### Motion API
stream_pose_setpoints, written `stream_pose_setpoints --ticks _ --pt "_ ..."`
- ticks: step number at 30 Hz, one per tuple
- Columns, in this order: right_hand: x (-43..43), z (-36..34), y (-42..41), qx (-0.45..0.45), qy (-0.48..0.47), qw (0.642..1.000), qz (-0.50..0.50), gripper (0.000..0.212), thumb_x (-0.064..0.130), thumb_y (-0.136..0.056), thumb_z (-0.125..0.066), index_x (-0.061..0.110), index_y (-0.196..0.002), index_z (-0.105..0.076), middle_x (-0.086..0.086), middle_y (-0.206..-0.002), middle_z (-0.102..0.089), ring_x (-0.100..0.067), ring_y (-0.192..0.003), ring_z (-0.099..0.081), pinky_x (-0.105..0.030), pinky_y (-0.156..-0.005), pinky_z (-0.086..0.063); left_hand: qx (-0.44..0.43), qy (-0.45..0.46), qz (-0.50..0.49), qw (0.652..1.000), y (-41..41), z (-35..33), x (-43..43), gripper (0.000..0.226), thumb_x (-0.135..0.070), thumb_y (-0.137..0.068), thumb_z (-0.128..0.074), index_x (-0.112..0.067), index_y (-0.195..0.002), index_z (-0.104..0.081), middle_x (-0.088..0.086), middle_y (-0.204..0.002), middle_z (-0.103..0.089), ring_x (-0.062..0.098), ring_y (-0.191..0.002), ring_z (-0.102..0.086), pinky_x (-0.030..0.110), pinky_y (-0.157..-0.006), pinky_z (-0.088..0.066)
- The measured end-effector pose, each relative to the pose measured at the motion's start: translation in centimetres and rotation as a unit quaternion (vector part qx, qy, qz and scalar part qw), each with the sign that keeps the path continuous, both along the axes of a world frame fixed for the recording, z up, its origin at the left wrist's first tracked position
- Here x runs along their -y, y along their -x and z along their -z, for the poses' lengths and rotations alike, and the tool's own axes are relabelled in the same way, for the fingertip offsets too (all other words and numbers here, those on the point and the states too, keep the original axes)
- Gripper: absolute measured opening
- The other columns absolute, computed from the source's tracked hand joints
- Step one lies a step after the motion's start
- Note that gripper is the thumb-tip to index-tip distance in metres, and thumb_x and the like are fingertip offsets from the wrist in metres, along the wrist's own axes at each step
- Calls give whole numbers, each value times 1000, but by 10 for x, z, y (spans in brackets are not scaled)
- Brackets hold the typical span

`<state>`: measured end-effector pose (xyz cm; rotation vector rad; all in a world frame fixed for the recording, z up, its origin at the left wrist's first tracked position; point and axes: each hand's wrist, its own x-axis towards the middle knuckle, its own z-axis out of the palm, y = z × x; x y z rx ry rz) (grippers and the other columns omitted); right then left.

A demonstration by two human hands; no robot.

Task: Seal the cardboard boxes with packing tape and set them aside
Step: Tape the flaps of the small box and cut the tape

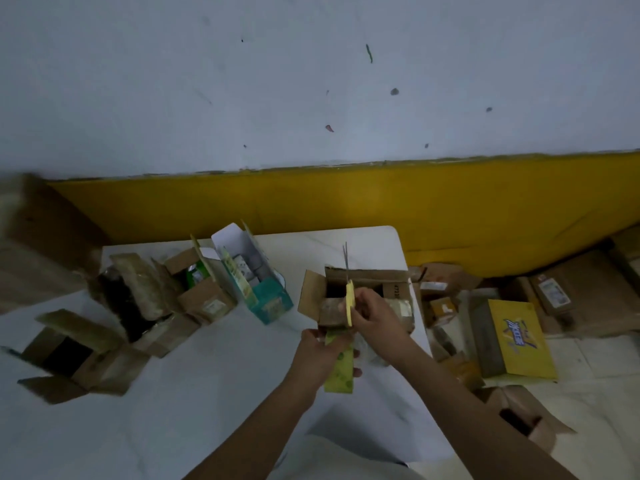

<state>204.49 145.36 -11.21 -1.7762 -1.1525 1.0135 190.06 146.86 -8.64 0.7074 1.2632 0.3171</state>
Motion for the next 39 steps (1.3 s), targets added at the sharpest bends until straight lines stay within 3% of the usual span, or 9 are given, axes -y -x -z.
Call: stream_pose_setpoints --ticks 7,13,16,18,22,25,30,32,39 --pt "1 8 4 13 -17 1000 21 23 49 -88 -62 32 -101 -55 5 -96 -57 -13 -82 -62 -40 -72 -58 18 20 -4 1000 -2 -4 14 18 -4 -91 -64 -8 -101 -50 25 -101 -66 37 -76 -68 53 -61 -59" --pt "-3 -2 2 13 -40 999 1 17 48 -88 -59 37 -100 -55 8 -96 -54 -15 -77 -61 -46 -69 -57 31 17 -12 999 -7 -7 14 17 -6 -94 -60 -3 -111 -57 27 -114 -62 42 -86 -64 42 -51 -59" --pt "-4 -16 -4 3 -43 998 -45 11 33 -95 -58 32 -106 -57 3 -105 -52 -13 -87 -58 -29 -75 -55 20 -5 1 1000 -6 -6 10 12 -12 -93 -63 -11 -103 -56 21 -108 -66 42 -81 -68 45 -60 -61" --pt "2 -35 -12 25 -30 997 -69 23 34 -92 -60 29 -114 -56 1 -110 -52 -5 -94 -55 -14 -77 -45 23 -24 23 999 -5 -2 7 14 -19 -93 -65 -15 -104 -56 16 -105 -70 39 -75 -71 45 -66 -61" --pt "29 -77 -32 98 58 986 -121 49 59 -86 -52 17 -109 -61 -5 -102 -57 -13 -81 -55 -27 -70 -47 28 -51 50 997 -3 0 -3 11 -28 -94 -62 -18 -99 -59 11 -98 -72 32 -67 -71 33 -54 -58" --pt "58 -93 -42 96 113 982 -118 31 54 -93 -53 25 -103 -60 -2 -96 -54 -10 -66 -52 -21 -52 -45 27 -53 58 997 0 7 -8 17 -31 -94 -60 -17 -103 -57 9 -92 -74 34 -69 -71 44 -71 -58" --pt "34 -64 -23 152 -38 987 -37 16 34 -89 -65 32 -98 -53 9 -95 -52 -2 -83 -52 -20 -71 -43 25 -27 61 997 -4 13 -15 33 -27 -93 -64 -13 -119 -49 15 -103 -71 28 -69 -73 59 -83 -55" --pt "15 -45 -5 76 -54 995 -29 15 32 -91 -62 26 -102 -55 10 -94 -55 -1 -84 -55 -19 -72 -44 17 -14 49 999 -6 12 -16 37 -26 -93 -63 -13 -123 -46 15 -103 -70 26 -66 -72 54 -77 -58" --pt "-1 -5 7 -113 -81 990 0 33 47 -98 -47 14 -101 -51 -9 -84 -51 -26 -82 -52 -61 -84 -47 27 -22 37 999 -5 14 -15 12 -12 -98 -53 -9 -109 -48 25 -113 -64 28 -73 -65 34 -47 -55"
